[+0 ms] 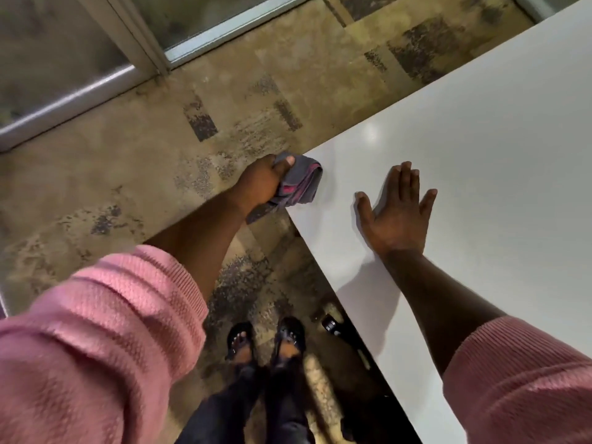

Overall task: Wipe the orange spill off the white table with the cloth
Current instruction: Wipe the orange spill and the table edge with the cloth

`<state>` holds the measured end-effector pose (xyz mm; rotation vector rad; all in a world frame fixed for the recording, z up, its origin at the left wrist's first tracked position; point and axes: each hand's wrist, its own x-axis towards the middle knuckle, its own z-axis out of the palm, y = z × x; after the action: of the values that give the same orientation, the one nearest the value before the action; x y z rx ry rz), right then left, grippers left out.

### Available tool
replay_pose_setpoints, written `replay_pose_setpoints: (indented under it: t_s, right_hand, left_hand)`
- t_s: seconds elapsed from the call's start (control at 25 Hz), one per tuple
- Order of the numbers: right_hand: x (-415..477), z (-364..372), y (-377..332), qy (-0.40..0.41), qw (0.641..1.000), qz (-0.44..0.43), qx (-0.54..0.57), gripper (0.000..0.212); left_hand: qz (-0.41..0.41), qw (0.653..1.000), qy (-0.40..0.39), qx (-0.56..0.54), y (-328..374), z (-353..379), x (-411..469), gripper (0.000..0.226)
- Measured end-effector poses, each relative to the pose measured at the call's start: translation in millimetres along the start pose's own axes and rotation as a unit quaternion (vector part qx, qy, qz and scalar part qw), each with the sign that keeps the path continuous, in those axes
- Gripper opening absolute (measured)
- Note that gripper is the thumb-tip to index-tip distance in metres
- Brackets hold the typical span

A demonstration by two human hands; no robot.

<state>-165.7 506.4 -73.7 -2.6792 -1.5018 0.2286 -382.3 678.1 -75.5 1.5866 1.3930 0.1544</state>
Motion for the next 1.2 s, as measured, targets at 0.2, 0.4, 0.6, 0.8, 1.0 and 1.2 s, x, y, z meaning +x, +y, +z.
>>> replay_pose_setpoints:
  t_s: [0.2, 0.4, 0.6, 0.8, 1.0, 1.2]
  right_hand:
    - [-2, 3, -3, 0.000, 1.000, -0.007, 0.002, 0.090]
    - [3, 4, -5, 0.013, 1.000, -0.008, -0.007, 0.090]
    - [2, 6, -1, 0.030, 1.000, -0.009, -0.002, 0.089]
    - [4, 10, -2, 0.042, 0.999, -0.020, 0.001, 0.091]
    - [1, 11, -1, 0.051, 0.999, -0.018, 0.000, 0.090]
    - [2, 14, -2, 0.053, 0.998, -0.019, -0.017, 0.091]
  left_hand:
    - [-0.035, 0.967, 0.184, -0.171, -14, 45, -57, 0.044]
    - [-0.023, 0.939, 0.170, -0.298, -16, 92, -89, 0.063]
    - [-0.053, 0.934, 0.207, -0.287, 8, 87, -63, 0.071]
    - [-0.032, 0.900, 0.339, -0.273, 7, 187, -154, 0.076]
    - [-0.058, 0.912, 0.277, -0.297, 6, 252, -239, 0.059]
    - [0.043, 0.915, 0.315, -0.246, -33, 192, -187, 0.043]
